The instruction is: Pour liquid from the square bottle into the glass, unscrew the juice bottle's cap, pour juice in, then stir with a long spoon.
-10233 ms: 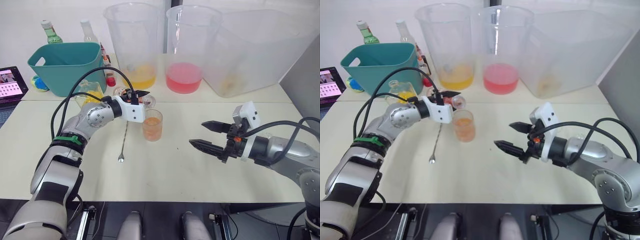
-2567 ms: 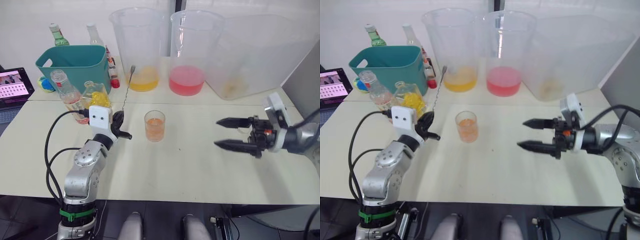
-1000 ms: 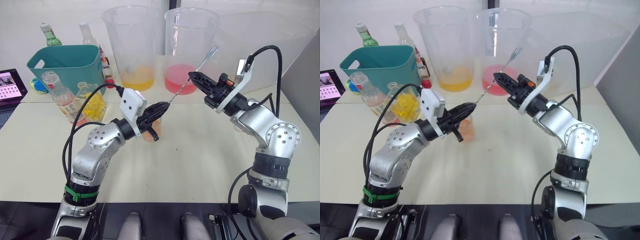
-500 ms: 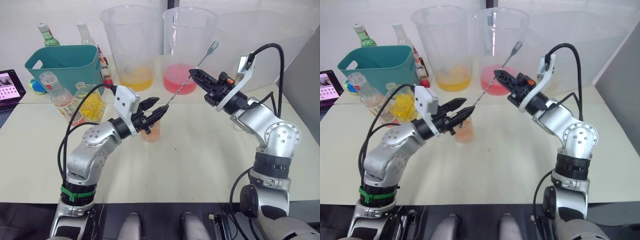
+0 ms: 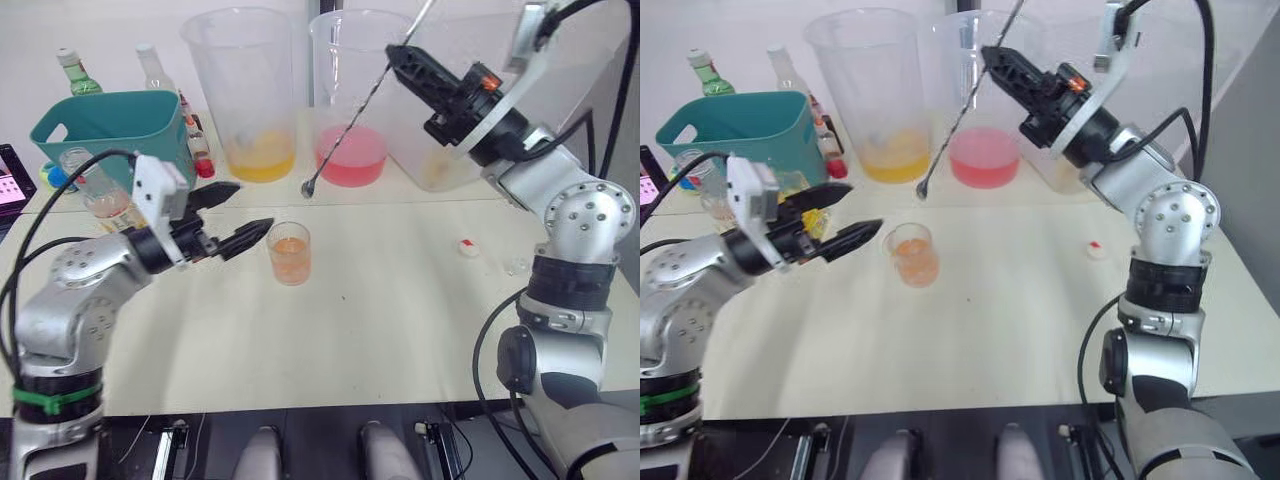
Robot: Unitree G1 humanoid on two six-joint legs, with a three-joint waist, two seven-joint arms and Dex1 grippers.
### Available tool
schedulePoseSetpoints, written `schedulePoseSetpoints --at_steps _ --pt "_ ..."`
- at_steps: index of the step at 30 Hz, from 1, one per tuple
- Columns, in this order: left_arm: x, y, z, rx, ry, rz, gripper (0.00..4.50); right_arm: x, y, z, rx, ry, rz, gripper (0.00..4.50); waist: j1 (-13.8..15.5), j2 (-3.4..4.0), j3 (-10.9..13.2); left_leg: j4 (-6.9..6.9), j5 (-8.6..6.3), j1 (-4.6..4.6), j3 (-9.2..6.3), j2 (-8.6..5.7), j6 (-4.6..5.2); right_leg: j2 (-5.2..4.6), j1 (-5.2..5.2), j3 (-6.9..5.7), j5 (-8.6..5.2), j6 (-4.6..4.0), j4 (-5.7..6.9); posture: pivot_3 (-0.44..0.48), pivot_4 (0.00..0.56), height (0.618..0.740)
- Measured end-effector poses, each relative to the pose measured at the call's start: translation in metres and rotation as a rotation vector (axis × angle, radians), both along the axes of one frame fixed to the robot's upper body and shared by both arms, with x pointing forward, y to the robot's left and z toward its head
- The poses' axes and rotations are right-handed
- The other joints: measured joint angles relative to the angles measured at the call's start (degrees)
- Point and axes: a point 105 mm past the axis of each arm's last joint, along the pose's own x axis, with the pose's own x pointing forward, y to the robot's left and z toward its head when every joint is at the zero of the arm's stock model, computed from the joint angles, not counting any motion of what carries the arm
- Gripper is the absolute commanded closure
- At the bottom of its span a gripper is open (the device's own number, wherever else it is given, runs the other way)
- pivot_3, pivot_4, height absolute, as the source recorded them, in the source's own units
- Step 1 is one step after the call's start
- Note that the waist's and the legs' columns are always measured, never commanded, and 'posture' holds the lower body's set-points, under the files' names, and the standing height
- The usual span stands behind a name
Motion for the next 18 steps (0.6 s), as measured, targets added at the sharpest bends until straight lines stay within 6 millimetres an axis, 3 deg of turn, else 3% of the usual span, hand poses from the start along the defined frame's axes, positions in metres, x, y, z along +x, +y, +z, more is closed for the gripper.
schedulePoseSetpoints --at_steps 4,8,18 --pt "-0.010 0.017 -0.013 0.023 0.062 0.011 0.03 0.002 0.017 -0.002 -0.067 -0.044 0.039 4.50 0.18 0.01 0.01 0.01 0.00 -0.01 0.00 0.00 0.00 -0.01 0.00 0.00 0.00 0.00 0.00 0.000 0.150 0.740" --pt "-0.018 0.027 -0.034 0.024 0.135 0.039 0.03 0.010 0.042 -0.024 -0.202 -0.076 0.067 4.50 0.19 0.00 0.01 0.02 0.00 -0.01 0.00 0.00 -0.01 -0.01 0.00 0.00 0.00 0.00 0.00 0.000 0.150 0.740" --pt "-0.026 0.030 -0.048 0.009 0.156 0.074 0.03 0.017 0.061 -0.055 -0.356 -0.100 0.078 4.50 0.96 0.00 0.02 0.02 0.02 -0.03 -0.01 0.00 -0.04 -0.02 -0.04 0.00 0.01 -0.02 0.04 0.000 0.150 0.740"
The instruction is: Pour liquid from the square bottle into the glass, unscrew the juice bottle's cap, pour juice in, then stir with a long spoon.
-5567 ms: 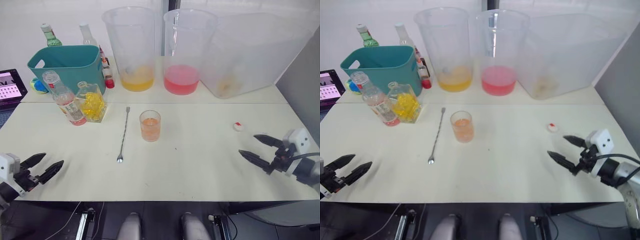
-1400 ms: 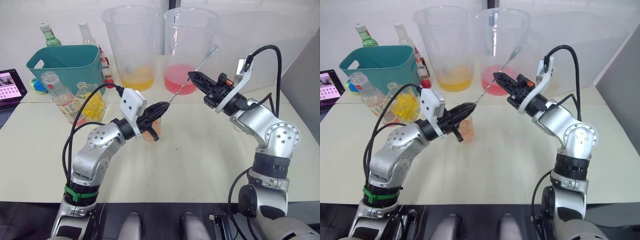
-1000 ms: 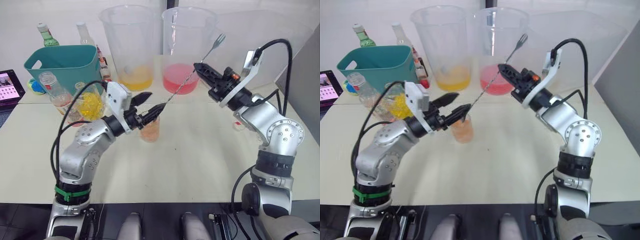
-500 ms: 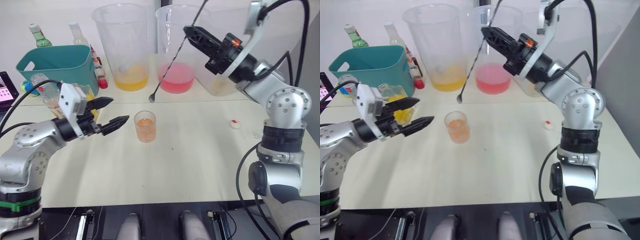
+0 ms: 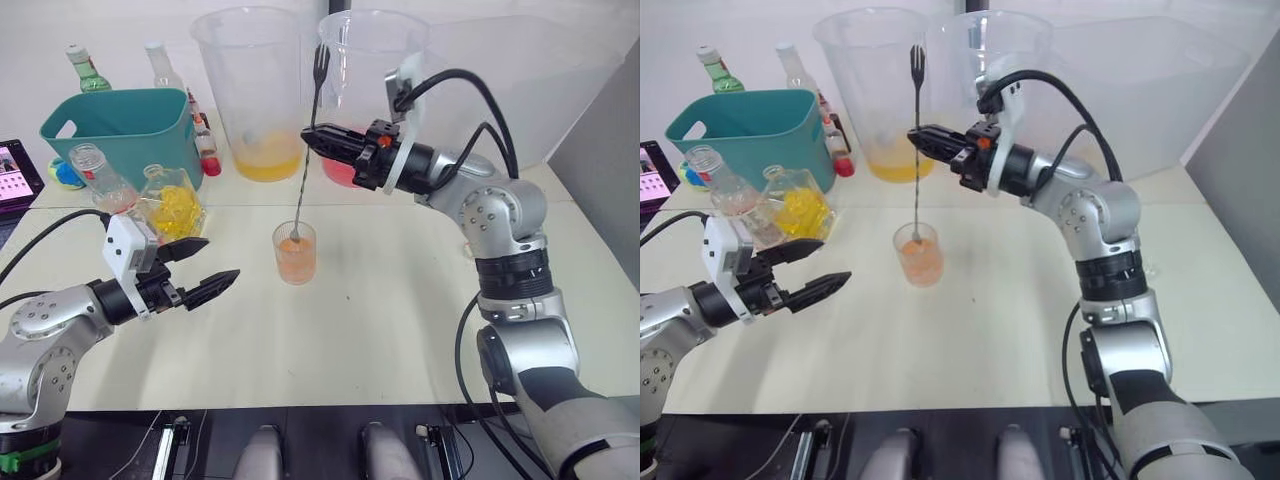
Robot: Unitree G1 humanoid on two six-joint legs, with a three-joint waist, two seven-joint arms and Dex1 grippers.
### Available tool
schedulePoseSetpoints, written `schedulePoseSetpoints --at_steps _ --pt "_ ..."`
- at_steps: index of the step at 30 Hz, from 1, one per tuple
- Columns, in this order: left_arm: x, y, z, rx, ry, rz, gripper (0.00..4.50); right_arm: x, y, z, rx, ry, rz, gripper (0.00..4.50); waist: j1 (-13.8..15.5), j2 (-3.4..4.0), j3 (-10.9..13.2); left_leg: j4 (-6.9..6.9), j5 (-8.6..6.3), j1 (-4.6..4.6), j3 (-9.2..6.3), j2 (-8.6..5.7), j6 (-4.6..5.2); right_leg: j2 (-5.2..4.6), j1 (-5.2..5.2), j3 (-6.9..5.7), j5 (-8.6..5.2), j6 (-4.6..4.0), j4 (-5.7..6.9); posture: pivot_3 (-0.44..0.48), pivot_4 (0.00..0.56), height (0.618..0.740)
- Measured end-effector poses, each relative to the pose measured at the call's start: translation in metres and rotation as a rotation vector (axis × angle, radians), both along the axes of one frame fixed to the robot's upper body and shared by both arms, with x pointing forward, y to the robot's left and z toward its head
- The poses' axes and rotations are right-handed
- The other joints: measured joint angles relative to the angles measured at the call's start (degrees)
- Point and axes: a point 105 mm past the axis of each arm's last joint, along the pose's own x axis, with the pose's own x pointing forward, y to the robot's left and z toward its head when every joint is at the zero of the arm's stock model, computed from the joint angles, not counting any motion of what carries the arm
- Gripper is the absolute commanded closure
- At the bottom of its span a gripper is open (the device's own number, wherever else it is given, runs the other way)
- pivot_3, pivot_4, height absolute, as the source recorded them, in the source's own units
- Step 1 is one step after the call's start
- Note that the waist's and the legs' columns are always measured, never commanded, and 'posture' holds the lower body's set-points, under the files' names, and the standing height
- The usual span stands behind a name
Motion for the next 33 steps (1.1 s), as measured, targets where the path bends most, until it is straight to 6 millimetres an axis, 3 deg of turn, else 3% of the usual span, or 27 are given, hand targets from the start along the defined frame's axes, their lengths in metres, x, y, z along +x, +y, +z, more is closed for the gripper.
schedulePoseSetpoints --at_steps 7,23,33 --pt "-0.006 -0.009 -0.001 0.011 -0.015 -0.013 0.03 0.001 0.005 -0.005 -0.045 -0.028 -0.004 4.50 0.11 0.00 0.00 0.01 0.01 0.00 0.00 0.00 -0.01 -0.01 0.00 0.00 0.01 -0.01 0.02 0.000 0.150 0.740" --pt "-0.009 -0.006 -0.008 0.016 -0.001 0.004 0.03 0.007 0.003 -0.012 -0.109 -0.088 -0.027 4.50 0.05 0.00 0.00 0.01 0.01 0.02 0.00 0.00 -0.01 0.00 0.00 0.00 0.01 -0.01 0.04 0.000 0.150 0.740" --pt "-0.008 0.002 -0.006 0.059 -0.067 0.051 0.03 0.018 0.027 -0.032 -0.061 -0.046 0.005 4.50 0.00 0.00 0.00 -0.01 0.02 0.04 0.00 0.00 -0.04 0.00 -0.02 0.00 0.01 -0.02 0.09 0.000 0.150 0.740"
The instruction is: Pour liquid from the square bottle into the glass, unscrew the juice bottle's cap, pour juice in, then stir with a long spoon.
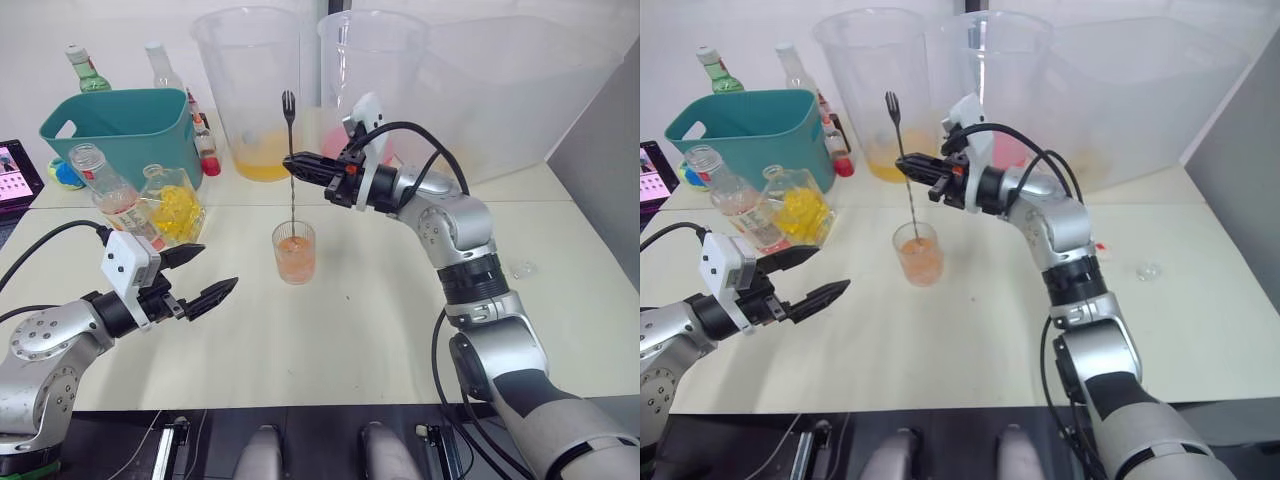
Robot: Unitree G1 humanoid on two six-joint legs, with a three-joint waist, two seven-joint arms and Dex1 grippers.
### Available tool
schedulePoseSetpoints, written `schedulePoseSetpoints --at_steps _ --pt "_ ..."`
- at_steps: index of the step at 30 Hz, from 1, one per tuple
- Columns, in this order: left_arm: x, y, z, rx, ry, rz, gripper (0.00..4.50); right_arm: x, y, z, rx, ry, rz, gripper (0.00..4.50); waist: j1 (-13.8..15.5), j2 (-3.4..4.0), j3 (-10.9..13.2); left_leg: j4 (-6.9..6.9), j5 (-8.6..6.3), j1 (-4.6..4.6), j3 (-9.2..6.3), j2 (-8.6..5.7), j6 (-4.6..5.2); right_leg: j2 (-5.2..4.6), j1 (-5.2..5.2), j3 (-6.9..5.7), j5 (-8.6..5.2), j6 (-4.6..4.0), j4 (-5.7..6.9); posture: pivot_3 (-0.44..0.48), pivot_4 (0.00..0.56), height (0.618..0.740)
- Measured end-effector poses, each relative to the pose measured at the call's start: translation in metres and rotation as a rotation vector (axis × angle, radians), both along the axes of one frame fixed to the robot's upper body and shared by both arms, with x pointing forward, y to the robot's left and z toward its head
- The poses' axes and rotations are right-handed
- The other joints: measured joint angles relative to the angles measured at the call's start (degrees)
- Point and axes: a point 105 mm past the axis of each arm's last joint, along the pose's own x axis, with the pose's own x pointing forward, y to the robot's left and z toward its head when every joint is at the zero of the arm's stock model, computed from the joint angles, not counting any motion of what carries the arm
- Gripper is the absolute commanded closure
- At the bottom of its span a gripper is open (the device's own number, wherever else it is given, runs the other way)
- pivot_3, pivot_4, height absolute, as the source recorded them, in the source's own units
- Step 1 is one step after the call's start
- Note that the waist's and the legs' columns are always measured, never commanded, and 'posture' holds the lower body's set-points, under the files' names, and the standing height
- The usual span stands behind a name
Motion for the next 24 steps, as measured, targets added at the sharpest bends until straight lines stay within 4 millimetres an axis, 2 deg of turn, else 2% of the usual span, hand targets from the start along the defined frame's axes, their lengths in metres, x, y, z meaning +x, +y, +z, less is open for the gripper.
schedulePoseSetpoints --at_steps 4,8,19,24 --pt "-0.001 0.001 -0.004 0.000 0.012 0.012 0.03 -0.007 0.011 -0.005 -0.011 0.017 0.059 4.50 -0.02 0.00 0.00 0.00 0.00 0.00 0.00 0.00 0.00 0.00 -0.01 0.00 0.00 0.00 0.07 0.000 0.150 0.740" --pt "-0.001 0.002 -0.005 0.002 0.016 0.015 0.03 -0.012 0.011 -0.006 -0.025 0.042 0.090 4.50 0.06 0.00 0.00 0.00 0.00 0.00 0.00 0.00 -0.01 0.00 -0.01 0.00 0.00 0.00 0.08 0.000 0.150 0.740" --pt "0.006 -0.007 -0.006 -0.008 0.003 -0.016 0.03 -0.027 -0.008 -0.009 -0.179 0.023 0.131 4.50 0.01 0.00 0.00 0.00 0.01 0.01 0.00 0.00 -0.01 0.00 -0.04 0.00 0.00 0.00 0.09 0.000 0.150 0.740" --pt "0.008 -0.009 -0.011 -0.016 0.018 -0.023 0.03 -0.024 -0.019 -0.008 -0.220 -0.005 0.091 4.50 0.04 -0.01 0.00 0.01 0.01 0.00 0.00 0.00 -0.01 0.00 -0.04 0.00 0.00 0.00 0.10 0.000 0.150 0.740"
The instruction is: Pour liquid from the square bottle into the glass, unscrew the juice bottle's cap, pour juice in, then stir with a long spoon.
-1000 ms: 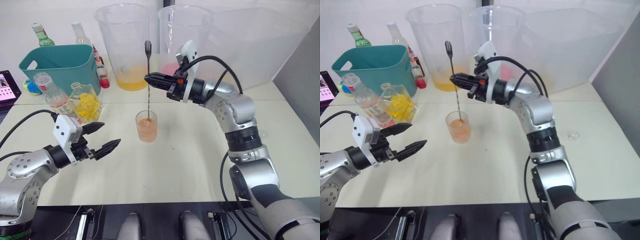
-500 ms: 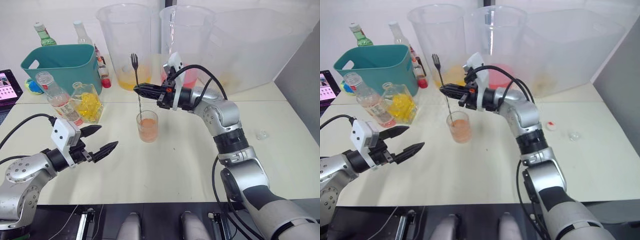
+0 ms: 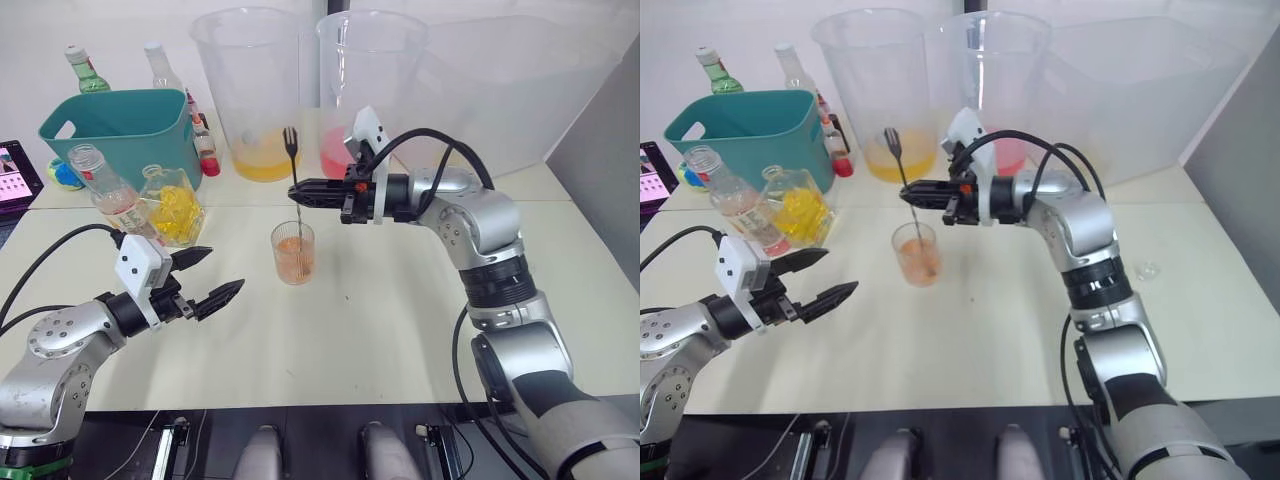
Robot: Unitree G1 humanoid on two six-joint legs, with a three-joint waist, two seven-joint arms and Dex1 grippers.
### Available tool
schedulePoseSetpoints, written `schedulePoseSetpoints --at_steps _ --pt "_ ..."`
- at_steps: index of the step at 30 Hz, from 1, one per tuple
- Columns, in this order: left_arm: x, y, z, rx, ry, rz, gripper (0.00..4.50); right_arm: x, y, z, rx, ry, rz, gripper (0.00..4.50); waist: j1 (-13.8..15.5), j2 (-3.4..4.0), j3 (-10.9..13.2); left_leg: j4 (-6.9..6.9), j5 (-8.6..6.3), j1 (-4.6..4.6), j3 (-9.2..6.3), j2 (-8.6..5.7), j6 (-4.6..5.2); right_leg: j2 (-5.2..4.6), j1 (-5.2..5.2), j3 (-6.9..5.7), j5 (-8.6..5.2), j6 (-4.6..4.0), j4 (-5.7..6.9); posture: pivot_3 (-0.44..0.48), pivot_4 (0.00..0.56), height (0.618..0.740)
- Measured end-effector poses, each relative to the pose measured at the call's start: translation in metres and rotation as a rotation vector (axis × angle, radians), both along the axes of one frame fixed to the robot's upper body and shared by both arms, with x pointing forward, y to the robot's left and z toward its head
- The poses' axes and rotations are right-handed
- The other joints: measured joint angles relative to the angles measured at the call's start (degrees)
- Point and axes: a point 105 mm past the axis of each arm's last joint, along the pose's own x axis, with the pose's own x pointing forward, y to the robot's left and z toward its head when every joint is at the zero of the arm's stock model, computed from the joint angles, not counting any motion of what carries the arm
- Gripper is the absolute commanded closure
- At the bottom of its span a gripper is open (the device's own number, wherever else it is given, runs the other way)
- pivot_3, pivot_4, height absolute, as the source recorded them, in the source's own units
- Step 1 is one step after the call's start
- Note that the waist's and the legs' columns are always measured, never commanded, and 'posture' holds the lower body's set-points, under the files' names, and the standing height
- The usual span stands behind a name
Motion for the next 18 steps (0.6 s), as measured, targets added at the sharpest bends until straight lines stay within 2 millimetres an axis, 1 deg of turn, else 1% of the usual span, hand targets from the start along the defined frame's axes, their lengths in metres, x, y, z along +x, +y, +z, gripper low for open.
schedulePoseSetpoints --at_steps 4,10,15,18 --pt "0.000 -0.002 -0.001 -0.004 0.000 -0.007 0.03 0.003 -0.001 0.001 0.000 -0.023 -0.016 4.50 -0.01 0.00 0.00 0.00 0.00 0.00 0.00 0.00 0.00 0.00 0.00 0.00 0.00 0.00 0.01 0.000 0.150 0.740" --pt "0.000 -0.002 -0.001 -0.004 -0.003 -0.007 0.03 0.018 0.000 0.003 0.029 -0.043 -0.088 4.50 -0.02 0.00 0.00 0.00 0.01 0.00 0.00 0.00 -0.02 0.00 0.00 0.00 0.00 0.00 0.02 0.000 0.150 0.740" --pt "-0.001 -0.002 0.000 -0.005 -0.004 -0.009 0.03 0.024 0.010 0.004 0.080 -0.039 -0.101 4.50 -0.04 0.00 0.00 0.00 0.03 0.00 0.00 0.00 -0.05 0.00 0.00 0.00 0.00 0.00 0.04 0.000 0.150 0.740" --pt "-0.001 -0.002 0.000 -0.007 -0.005 -0.011 0.03 0.024 0.017 0.003 0.105 -0.024 -0.092 4.50 -0.04 0.00 0.00 0.00 0.03 0.00 0.00 0.00 -0.06 0.00 0.00 0.00 0.00 0.00 0.06 0.000 0.150 0.740"
